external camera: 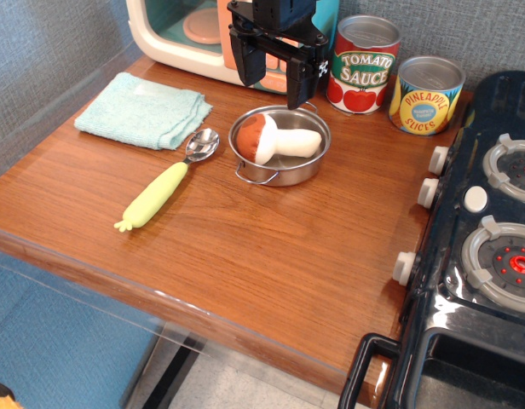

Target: Push the cloth to the front of the counter

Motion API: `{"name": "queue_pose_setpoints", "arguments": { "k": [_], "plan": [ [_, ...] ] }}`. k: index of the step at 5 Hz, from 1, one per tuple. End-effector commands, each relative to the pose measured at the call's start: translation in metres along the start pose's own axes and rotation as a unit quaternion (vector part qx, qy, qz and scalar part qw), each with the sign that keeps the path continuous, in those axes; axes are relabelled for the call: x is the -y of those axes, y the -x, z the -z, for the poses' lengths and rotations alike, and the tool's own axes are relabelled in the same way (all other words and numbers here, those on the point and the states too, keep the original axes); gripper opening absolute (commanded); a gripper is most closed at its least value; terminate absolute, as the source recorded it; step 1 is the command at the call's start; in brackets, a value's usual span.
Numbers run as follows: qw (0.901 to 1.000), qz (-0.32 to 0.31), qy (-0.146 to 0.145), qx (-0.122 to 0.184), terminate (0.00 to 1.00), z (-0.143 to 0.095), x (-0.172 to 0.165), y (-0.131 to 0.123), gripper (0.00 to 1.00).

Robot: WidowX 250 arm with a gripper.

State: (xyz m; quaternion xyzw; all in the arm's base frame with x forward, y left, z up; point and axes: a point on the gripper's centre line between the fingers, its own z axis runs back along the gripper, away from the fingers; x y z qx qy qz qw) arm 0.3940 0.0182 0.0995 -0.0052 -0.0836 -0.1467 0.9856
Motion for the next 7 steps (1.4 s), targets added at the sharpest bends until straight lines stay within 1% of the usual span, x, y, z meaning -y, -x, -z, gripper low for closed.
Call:
{"name": "queue_pose_setpoints", "arguments": {
  "k": [1,2,3,4,5,6,7],
  "plan": [
    [1.0,0.0,0.0,0.0,0.0,0.0,0.0,0.0,1.0],
    [0.9996,-0.027,-0.004,-0.005,0.0,-0.001,-0.024,0.002,1.0],
    [0.9982,-0.057,-0.008,-0.016,0.0,0.004,-0.05,0.01,1.0],
    [0.995,-0.093,-0.028,-0.021,0.0,0.005,-0.081,0.02,1.0],
    [0.99,-0.134,-0.036,-0.026,0.0,0.013,-0.111,0.034,1.0],
    [0.9851,-0.165,-0.04,-0.024,0.0,0.014,-0.134,0.045,1.0],
    [0.9833,-0.175,-0.041,-0.031,0.0,0.02,-0.147,0.049,1.0]
  ]
}}
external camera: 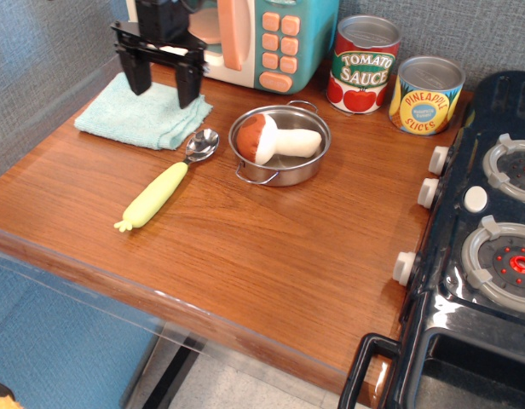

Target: Push the cloth to the front of the counter

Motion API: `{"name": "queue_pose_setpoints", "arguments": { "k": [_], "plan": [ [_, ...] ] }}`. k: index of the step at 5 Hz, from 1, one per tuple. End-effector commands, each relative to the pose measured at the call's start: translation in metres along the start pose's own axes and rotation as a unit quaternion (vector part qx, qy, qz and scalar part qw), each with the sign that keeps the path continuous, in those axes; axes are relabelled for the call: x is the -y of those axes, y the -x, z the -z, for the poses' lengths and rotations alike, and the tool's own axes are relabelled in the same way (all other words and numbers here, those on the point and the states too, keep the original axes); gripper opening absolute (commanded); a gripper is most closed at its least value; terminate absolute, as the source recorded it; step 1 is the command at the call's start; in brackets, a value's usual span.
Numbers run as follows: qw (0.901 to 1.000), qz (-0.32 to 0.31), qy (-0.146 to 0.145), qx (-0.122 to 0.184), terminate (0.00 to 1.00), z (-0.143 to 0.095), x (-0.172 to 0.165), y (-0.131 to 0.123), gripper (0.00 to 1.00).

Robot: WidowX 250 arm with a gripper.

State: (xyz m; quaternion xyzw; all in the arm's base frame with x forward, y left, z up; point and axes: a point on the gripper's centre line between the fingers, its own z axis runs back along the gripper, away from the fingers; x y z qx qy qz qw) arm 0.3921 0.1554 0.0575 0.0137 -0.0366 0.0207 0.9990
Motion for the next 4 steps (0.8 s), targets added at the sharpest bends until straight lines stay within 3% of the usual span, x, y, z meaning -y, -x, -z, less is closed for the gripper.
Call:
{"name": "queue_pose_setpoints", "arguments": {
  "k": [1,4],
  "plan": [
    [0.9996,-0.02,-0.004,0.021,0.0,-0.008,-0.028,-0.005,1.0],
    [1.0,0.001,-0.009,-0.001,0.0,0.018,-0.033,-0.027,1.0]
  ]
}}
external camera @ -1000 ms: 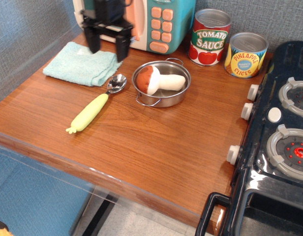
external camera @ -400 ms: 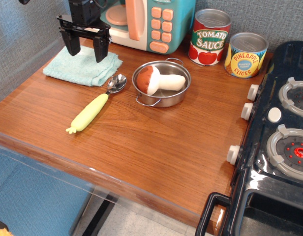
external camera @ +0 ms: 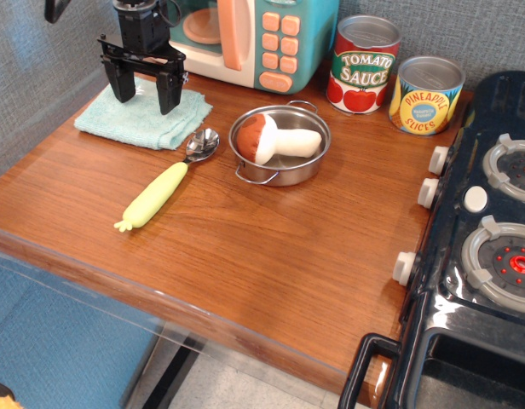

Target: Push the cloth to the front of the counter

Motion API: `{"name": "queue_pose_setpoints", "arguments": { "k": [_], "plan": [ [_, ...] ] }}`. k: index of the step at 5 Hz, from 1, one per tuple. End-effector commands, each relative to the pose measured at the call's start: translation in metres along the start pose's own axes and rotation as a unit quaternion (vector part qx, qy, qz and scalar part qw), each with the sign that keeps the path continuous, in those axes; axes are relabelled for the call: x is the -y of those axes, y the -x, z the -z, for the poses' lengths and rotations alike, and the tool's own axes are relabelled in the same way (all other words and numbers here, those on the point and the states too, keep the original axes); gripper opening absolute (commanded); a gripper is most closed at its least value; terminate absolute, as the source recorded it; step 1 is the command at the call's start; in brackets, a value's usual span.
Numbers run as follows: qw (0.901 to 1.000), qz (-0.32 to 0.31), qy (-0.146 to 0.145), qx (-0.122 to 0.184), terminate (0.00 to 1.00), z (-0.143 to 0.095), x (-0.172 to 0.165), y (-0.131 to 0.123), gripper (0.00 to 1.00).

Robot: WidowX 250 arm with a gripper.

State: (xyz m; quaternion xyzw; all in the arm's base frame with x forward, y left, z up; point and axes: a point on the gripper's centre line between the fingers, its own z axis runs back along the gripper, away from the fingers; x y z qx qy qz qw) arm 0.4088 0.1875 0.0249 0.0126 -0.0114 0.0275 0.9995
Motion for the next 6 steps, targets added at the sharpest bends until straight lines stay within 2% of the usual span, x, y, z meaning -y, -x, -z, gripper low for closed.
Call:
{"name": "queue_pose_setpoints", "arguments": {
  "k": [1,3,4,5,6],
  "plan": [
    [0.9997,0.022,0.0,0.012,0.0,-0.004,0.005,-0.012,1.0],
    [0.9989,0.037,0.019,0.024,0.0,-0.002,0.02,0.001,1.0],
    [0.9982,0.051,0.021,0.023,0.0,-0.002,0.028,0.016,1.0],
    [0.9972,0.07,0.022,0.016,0.0,0.005,0.033,0.049,1.0],
    [0.9971,0.073,0.019,0.013,0.0,0.009,0.028,0.096,1.0]
  ]
}}
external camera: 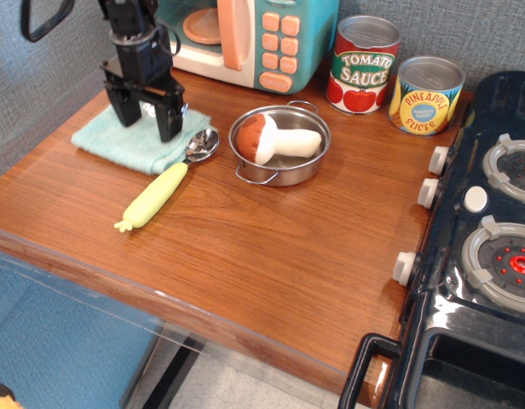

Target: Push the cloth to the front of the counter

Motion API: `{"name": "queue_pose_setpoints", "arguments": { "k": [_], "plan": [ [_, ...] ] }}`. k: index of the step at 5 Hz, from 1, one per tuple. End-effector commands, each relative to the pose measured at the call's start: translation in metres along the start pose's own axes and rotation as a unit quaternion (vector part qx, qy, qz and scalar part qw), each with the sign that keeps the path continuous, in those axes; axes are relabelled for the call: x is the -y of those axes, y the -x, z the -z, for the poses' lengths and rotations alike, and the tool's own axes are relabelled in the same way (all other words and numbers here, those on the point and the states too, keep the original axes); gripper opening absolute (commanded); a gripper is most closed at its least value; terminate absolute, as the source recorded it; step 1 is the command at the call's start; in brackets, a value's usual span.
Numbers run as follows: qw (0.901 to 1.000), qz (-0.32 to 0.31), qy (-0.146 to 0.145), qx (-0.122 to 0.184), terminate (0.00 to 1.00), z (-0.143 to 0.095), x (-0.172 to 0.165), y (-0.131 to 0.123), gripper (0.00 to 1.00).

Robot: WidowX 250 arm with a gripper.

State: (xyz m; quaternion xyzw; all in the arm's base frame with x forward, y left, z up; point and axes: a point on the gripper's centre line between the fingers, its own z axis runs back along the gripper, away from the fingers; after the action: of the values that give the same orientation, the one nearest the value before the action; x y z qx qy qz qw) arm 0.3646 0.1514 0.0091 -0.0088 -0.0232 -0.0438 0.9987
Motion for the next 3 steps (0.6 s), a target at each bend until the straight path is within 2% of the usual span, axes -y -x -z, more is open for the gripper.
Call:
{"name": "queue_pose_setpoints", "arguments": {
  "k": [1,3],
  "plan": [
    [0.9999,0.004,-0.013,-0.002,0.0,-0.01,0.0,0.09,1.0],
    [0.9997,0.007,-0.025,-0.003,0.0,-0.015,-0.008,0.145,1.0]
  ]
}}
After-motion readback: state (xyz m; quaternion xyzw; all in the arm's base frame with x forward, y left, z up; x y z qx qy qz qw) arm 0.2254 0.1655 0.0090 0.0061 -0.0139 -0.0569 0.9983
